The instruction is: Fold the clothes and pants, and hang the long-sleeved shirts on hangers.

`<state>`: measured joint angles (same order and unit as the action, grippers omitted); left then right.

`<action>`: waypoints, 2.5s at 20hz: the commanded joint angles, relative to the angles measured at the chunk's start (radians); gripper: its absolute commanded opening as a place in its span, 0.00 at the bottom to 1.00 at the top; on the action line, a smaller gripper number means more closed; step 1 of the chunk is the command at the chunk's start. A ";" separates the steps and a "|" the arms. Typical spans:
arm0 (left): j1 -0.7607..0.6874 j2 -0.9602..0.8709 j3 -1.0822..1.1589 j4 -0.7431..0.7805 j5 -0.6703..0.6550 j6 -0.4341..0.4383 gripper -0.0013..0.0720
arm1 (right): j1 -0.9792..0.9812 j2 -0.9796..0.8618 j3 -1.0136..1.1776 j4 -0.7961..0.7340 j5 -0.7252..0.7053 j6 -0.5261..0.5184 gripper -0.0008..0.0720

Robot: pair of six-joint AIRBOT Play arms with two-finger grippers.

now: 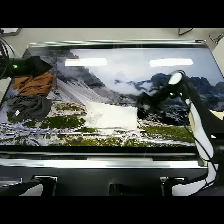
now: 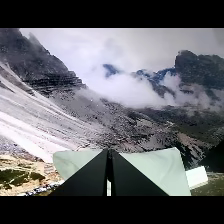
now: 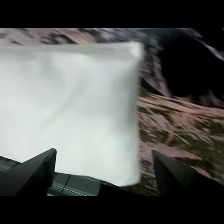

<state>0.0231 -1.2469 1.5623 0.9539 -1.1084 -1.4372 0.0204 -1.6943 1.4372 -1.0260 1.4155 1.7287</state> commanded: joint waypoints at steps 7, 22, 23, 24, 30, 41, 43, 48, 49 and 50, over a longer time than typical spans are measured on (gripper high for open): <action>0.000 0.003 0.000 0.011 -0.023 -0.033 0.05 | -0.012 -0.033 -0.334 0.406 -0.225 -0.307 0.76; 0.000 0.002 0.000 0.008 -0.018 -0.044 0.05 | -0.394 0.092 0.353 0.247 0.114 -0.134 0.06; 0.000 0.002 0.000 0.008 -0.018 -0.044 0.05 | -0.449 0.094 0.410 0.199 0.130 -0.103 0.06; 0.000 0.002 0.000 0.008 -0.018 -0.044 0.05 | -0.505 0.094 0.455 0.166 0.132 -0.076 0.06; 0.000 0.002 0.000 0.008 -0.018 -0.044 0.05 | -0.800 0.095 0.521 0.139 0.126 0.041 0.06; 0.000 0.002 0.000 0.008 -0.018 -0.025 0.05 | -1.033 0.166 0.520 -0.171 0.377 0.126 0.06; 0.000 0.002 0.000 0.008 -0.018 -0.025 0.05 | -1.032 0.176 0.495 -0.352 0.435 0.126 0.06; 0.000 0.003 0.000 0.008 -0.019 -0.025 0.05 | -1.032 0.280 0.216 -0.537 0.419 0.081 0.06; 0.000 0.003 0.000 0.008 -0.019 -0.025 0.05 | -1.032 0.303 0.144 -0.565 0.399 0.080 0.06; 0.000 0.003 0.000 0.008 -0.019 -0.025 0.05 | -1.032 0.326 0.068 -0.577 0.363 0.067 0.06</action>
<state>0.0231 -1.2449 1.5623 0.9619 -1.1267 -1.4628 -1.0103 -1.4258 1.6768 -1.4799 1.8141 1.8217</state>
